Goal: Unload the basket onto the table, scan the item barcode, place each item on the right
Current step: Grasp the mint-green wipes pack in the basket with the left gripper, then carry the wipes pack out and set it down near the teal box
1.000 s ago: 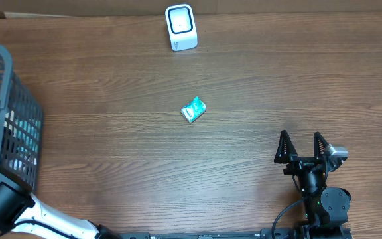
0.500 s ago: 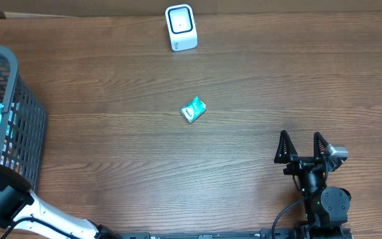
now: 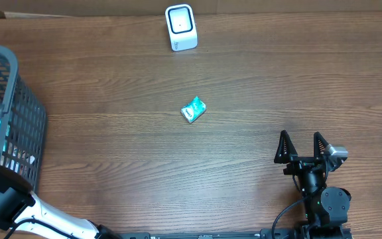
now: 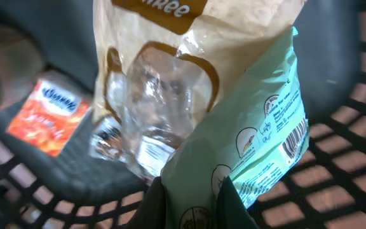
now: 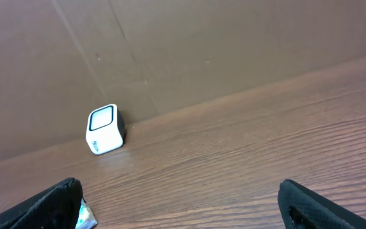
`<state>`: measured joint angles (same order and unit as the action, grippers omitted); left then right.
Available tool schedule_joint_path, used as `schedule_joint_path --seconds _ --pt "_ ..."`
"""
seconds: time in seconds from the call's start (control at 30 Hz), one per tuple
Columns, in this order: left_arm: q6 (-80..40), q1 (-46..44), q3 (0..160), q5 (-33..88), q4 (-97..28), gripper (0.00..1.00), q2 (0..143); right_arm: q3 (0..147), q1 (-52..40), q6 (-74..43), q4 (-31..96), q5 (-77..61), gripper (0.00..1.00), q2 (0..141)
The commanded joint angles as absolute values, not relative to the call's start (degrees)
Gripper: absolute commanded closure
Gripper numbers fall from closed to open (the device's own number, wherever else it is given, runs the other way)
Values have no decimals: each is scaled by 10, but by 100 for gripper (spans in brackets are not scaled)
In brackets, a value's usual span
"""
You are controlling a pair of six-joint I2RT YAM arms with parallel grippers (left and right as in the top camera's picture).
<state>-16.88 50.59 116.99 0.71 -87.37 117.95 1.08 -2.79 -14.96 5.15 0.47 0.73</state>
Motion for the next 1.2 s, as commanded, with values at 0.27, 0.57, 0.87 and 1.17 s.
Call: schedule_joint_path --seconds 0.27,0.57,0.87,1.17 --pt "-173 506 1144 47 -844 96 1155 5 -32 -147 47 12 0 2" --pt "-152 507 1291 299 -868 96 1099 5 -32 -147 47 12 0 2" --pt "-132 469 1357 452 -876 96 960 5 -32 -147 47 12 0 2" --pt "-90 274 1357 353 -894 96 878 5 -32 -147 47 12 0 2"
